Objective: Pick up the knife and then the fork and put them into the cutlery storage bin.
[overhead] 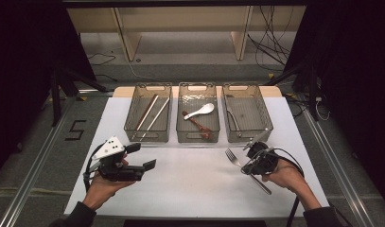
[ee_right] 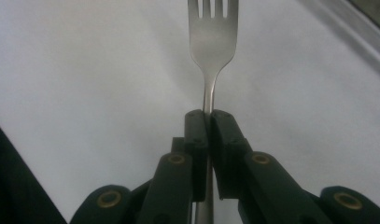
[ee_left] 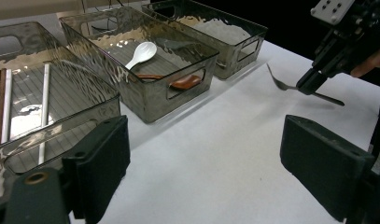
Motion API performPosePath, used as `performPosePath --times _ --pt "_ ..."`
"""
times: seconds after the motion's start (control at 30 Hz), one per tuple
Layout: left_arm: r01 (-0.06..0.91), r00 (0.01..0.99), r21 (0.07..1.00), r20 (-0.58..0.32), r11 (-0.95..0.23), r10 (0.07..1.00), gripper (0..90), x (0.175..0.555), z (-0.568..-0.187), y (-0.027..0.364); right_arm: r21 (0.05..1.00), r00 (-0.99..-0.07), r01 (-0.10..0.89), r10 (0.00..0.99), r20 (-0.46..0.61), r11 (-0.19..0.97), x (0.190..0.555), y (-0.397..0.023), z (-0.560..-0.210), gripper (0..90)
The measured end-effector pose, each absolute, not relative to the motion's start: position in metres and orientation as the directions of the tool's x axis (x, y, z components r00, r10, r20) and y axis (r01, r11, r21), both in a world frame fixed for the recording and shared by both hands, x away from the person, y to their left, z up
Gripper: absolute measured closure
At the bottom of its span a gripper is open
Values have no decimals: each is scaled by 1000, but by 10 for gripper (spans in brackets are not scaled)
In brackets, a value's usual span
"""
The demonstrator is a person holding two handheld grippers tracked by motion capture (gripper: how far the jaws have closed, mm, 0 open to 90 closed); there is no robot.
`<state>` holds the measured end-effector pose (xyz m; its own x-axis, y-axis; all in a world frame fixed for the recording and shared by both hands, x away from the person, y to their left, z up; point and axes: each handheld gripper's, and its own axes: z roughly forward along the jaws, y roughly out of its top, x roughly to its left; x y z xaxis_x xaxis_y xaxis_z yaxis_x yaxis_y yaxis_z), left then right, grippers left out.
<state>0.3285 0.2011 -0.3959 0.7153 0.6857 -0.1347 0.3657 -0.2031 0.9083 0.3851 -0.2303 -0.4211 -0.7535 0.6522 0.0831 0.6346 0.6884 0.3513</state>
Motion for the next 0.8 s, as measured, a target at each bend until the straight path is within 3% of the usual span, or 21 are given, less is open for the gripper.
performPosePath --times 0.8 --pt "369 708 909 -137 -197 693 155 330 -397 203 607 -664 630 741 98 484 423 -257 -352 860"
